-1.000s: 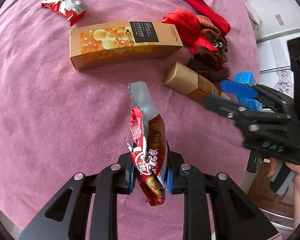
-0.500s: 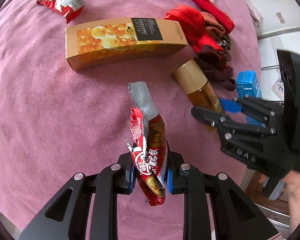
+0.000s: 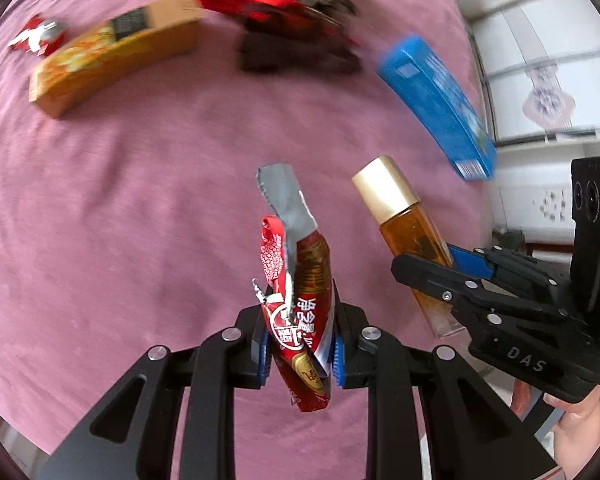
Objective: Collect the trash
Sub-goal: 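Carry wrapper and bottle to the yellow bin and open both tools over it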
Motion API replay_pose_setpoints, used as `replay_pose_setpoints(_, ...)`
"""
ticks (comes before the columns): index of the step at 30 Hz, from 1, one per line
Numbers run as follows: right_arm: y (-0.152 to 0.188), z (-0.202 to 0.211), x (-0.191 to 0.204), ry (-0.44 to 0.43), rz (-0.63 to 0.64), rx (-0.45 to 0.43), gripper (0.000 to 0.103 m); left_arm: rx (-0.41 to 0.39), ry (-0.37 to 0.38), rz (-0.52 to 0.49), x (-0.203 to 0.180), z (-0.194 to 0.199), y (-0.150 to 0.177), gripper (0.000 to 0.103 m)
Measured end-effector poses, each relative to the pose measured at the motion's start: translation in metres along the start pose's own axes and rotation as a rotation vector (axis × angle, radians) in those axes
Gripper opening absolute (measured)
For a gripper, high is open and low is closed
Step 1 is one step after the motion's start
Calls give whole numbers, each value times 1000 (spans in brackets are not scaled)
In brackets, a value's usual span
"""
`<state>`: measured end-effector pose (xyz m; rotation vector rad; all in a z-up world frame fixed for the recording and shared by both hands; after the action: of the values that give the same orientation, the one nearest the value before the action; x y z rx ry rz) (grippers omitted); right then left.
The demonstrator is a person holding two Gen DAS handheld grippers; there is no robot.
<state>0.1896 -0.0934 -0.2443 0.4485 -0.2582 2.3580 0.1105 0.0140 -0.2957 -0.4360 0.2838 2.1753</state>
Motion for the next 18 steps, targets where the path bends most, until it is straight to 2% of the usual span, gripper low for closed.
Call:
replay_pose_setpoints(10, 73, 59, -69, -14, -267, -128, 31, 83, 1, -202, -112, -32, 39, 23)
replay_pose_setpoints(18, 125, 107, -158, 2, -493, -240, 31, 137, 16, -387, -221, -70, 54, 23)
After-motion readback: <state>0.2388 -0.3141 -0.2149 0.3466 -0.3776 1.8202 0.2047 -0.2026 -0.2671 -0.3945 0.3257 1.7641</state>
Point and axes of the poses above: each gripper's, at about its wrist camera, not at the fingertips, and z roughly against the way its jaws point, x to its left, y to its underside, the point moved 9 cm from there along -z, roughly the way its jaws point
